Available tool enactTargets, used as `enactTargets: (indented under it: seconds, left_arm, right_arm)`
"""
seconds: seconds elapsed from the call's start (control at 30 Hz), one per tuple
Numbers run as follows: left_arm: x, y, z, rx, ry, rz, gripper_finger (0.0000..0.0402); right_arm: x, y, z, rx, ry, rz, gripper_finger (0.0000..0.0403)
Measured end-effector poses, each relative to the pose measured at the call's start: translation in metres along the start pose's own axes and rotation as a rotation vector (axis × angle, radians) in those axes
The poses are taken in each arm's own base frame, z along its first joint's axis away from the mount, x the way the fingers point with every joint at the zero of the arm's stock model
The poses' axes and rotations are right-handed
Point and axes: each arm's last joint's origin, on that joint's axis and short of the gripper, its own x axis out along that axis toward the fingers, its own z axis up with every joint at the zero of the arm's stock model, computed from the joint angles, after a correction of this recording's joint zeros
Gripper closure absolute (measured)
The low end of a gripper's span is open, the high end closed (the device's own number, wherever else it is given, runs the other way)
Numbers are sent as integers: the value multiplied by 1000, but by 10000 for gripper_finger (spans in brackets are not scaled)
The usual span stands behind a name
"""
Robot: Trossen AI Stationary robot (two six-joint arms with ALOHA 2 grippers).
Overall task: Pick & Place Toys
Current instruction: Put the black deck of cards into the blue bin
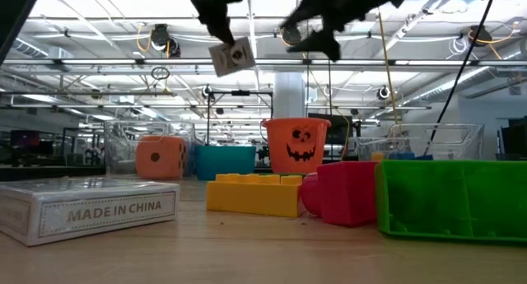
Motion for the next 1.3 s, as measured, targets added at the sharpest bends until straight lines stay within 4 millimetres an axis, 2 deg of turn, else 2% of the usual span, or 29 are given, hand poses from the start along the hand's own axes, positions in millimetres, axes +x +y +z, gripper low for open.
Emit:
enactTargets:
  seconds: [0.17,0.27,0.37,0.67,0.8,1.03,1.3]
  left_arm:
    - [37,14,-3,-40,48,-76,314]
    - [59,17,-5,-47,83,-123,314]
    - [73,18,-7,-62,117,-147,314]
    - [94,26,-13,-120,184,-123,314]
    - [104,27,-24,-162,233,-118,314]
    - [132,22,-47,-178,326,-143,314]
    - [153,23,-54,-148,286,-115,314]
  right_arm:
    - [-8,4,-28,-95,181,-284,165]
    - [-12,9,-34,-143,211,-324,165]
    - [-13,13,-36,-179,229,-314,165]
    - [-16,9,-42,-263,309,-365,165]
    - [-21,3,-47,-289,314,-415,165]
    - [-36,-13,-68,-214,236,-426,165]
    - [-57,-23,-94,-101,199,-433,165]
